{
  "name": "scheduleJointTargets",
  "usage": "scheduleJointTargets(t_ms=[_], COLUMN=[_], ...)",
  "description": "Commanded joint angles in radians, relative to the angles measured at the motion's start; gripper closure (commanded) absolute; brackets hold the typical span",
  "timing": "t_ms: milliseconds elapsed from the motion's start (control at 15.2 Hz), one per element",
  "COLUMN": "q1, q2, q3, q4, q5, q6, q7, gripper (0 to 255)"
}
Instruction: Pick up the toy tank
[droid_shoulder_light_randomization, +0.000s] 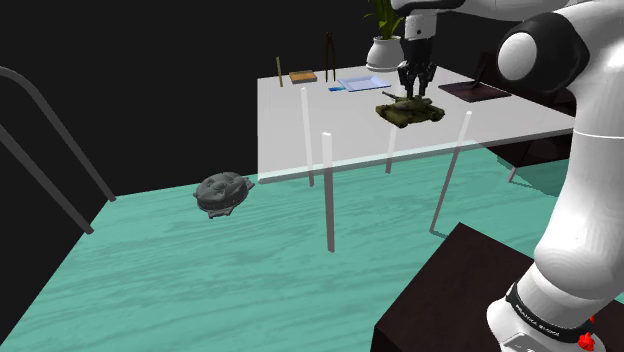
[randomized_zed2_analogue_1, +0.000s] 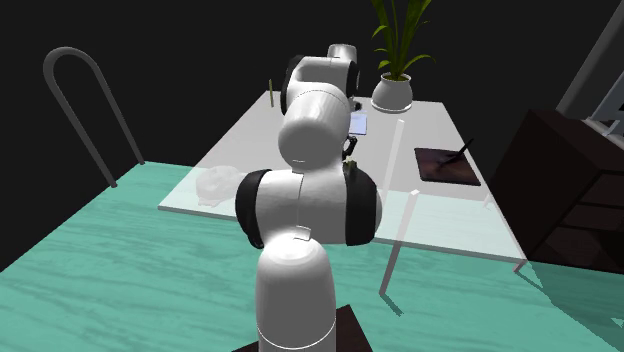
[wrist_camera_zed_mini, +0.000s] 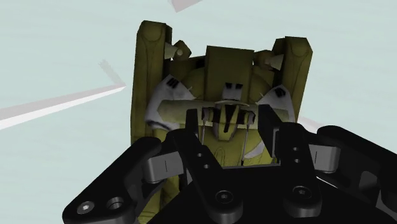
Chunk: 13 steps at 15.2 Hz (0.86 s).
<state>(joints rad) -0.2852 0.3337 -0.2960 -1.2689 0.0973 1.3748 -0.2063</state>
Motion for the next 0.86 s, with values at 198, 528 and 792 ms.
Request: scheduleJointTargets(t_ms=[198,528,792], q1=[-0.012,-0.029,-0.040], q2=[0.026,0.070,0.097], q3=[-0.001,-0.002,-0.001], q4=[0.110,0.247,0.319], q5=[0.008,0.021,0.029], q6=[-0.083,-0.177,-0.223], q7=[-0.002,-0.003,-0.004], gripper=[255,255,255])
